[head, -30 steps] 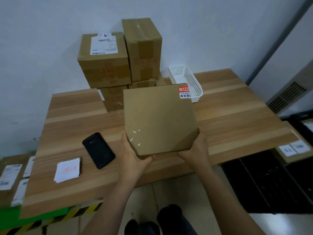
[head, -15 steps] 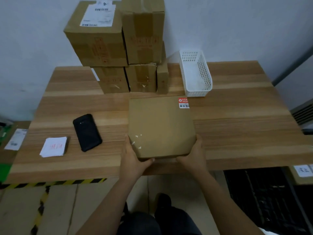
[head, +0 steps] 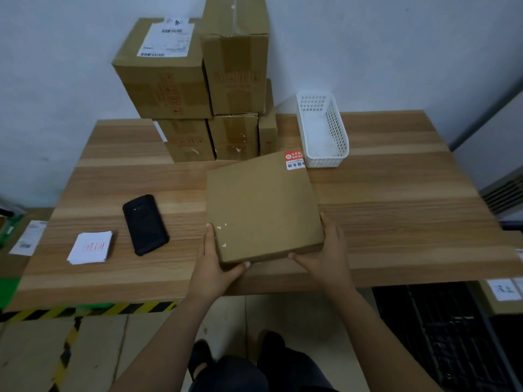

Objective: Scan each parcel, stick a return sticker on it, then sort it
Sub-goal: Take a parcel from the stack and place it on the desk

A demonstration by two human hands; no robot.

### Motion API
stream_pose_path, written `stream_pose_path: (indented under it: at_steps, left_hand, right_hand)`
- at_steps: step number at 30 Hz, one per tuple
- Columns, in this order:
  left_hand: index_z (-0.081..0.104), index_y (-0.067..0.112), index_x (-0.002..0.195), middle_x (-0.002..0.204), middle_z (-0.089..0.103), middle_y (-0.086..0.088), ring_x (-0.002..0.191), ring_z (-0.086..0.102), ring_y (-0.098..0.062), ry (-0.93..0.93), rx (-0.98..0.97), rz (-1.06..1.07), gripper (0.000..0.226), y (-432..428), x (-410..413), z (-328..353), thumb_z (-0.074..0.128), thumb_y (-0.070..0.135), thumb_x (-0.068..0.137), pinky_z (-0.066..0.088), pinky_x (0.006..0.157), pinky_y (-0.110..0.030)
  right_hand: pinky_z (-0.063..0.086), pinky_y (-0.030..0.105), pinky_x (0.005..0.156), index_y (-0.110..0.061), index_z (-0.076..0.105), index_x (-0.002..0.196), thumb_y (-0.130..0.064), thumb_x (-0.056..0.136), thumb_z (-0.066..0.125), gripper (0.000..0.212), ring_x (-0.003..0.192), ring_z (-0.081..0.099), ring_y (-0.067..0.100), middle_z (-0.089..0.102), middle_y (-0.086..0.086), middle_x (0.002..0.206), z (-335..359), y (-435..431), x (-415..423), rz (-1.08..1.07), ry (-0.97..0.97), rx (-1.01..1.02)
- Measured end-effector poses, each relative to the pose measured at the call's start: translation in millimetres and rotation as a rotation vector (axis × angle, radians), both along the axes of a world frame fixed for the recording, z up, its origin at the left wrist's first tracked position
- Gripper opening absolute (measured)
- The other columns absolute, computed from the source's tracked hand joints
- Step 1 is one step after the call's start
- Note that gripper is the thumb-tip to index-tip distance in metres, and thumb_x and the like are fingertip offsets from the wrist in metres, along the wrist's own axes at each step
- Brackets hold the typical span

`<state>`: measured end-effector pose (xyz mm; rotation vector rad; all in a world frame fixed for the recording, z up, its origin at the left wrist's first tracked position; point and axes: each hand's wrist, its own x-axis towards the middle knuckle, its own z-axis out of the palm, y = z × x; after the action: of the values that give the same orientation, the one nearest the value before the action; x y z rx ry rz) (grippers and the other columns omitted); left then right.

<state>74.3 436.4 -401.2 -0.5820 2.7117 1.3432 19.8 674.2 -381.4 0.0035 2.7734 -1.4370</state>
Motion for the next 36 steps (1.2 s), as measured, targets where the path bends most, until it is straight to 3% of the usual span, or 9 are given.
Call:
stream_pose_path:
  at_steps: [3,7,10,15,21,24,26,32,36]
  left_hand:
    - [-0.002,0.018,0.155,0.160,0.015,-0.001,0.145,0.018,-0.015,-0.029,0.006,-0.035,0.126,-9,-2,4,0.082,0.052,0.066,0.022,0.114,-0.028]
    - [0.011,0.016,0.155,0.162,-0.004,0.003,0.148,0.001,-0.015,-0.012,-0.165,-0.114,0.116,-20,-5,18,0.073,0.064,0.069,0.016,0.119,-0.032]
    - [0.018,0.022,0.154,0.162,0.002,0.005,0.147,0.006,-0.012,0.162,-0.153,-0.195,0.104,-25,-6,37,0.074,0.057,0.073,0.017,0.118,-0.029]
    - [0.009,0.033,0.153,0.160,0.018,0.001,0.146,0.016,-0.010,0.258,-0.071,-0.290,0.102,-38,-11,63,0.074,0.052,0.076,0.023,0.119,-0.040]
    - [-0.003,0.049,0.149,0.161,0.001,0.013,0.147,0.009,-0.007,0.422,-0.087,-0.328,0.096,-65,-8,99,0.068,0.042,0.085,0.026,0.116,-0.032]
    - [0.006,0.054,0.146,0.160,-0.009,0.018,0.147,0.012,-0.011,0.485,-0.183,-0.344,0.086,-81,-7,108,0.068,0.040,0.086,0.037,0.106,-0.027]
    - [0.022,0.046,0.147,0.160,-0.006,0.019,0.146,0.018,-0.013,0.499,-0.196,-0.331,0.078,-93,-5,110,0.070,0.040,0.085,0.042,0.103,-0.030]
    - [0.035,0.041,0.142,0.160,0.006,0.017,0.141,0.024,-0.010,0.510,-0.147,-0.268,0.073,-131,6,106,0.074,0.040,0.079,0.037,0.105,-0.032]
    - [0.037,0.033,0.142,0.160,0.016,0.010,0.147,0.018,-0.015,0.573,-0.188,-0.222,0.072,-166,14,98,0.067,0.052,0.079,0.029,0.114,-0.045]
  right_hand:
    - [0.032,0.031,0.110,-0.017,0.033,0.148,-0.023,0.058,0.091,0.108,0.136,0.034,0.015,0.035,0.004,0.148,19,-4,-2,0.057,0.090,-0.014]
    - [0.031,0.016,0.106,-0.030,0.035,0.146,-0.020,0.064,0.089,0.098,0.136,0.032,0.008,0.032,-0.002,0.151,41,-21,-1,0.112,0.182,-0.006]
    - [0.039,0.025,0.106,-0.032,0.044,0.139,-0.011,0.068,0.085,0.085,0.135,0.037,0.011,0.036,-0.001,0.149,53,-39,2,0.138,0.273,-0.021]
    - [0.042,0.023,0.105,-0.023,0.056,0.134,-0.006,0.072,0.082,0.069,0.130,0.046,0.011,0.046,-0.003,0.143,67,-74,5,0.177,0.371,-0.014]
    - [0.048,0.040,0.100,-0.017,0.064,0.123,-0.007,0.073,0.081,0.054,0.125,0.053,0.016,0.055,0.000,0.134,82,-120,9,0.274,0.491,-0.006]
    - [0.049,0.041,0.099,-0.016,0.065,0.120,-0.007,0.075,0.080,0.049,0.124,0.052,0.016,0.056,0.000,0.133,87,-140,13,0.297,0.506,-0.001]
    - [0.050,0.040,0.098,-0.015,0.066,0.117,-0.006,0.074,0.080,0.046,0.123,0.053,0.015,0.057,0.000,0.131,91,-152,16,0.291,0.511,0.002]
    - [0.047,0.028,0.100,-0.021,0.060,0.123,-0.015,0.071,0.084,0.058,0.122,0.052,0.007,0.056,-0.005,0.129,92,-181,19,0.251,0.469,-0.038]
    - [0.042,0.027,0.101,-0.034,0.049,0.132,-0.026,0.067,0.087,0.076,0.124,0.045,0.004,0.048,-0.012,0.136,80,-194,15,0.248,0.181,-0.124]
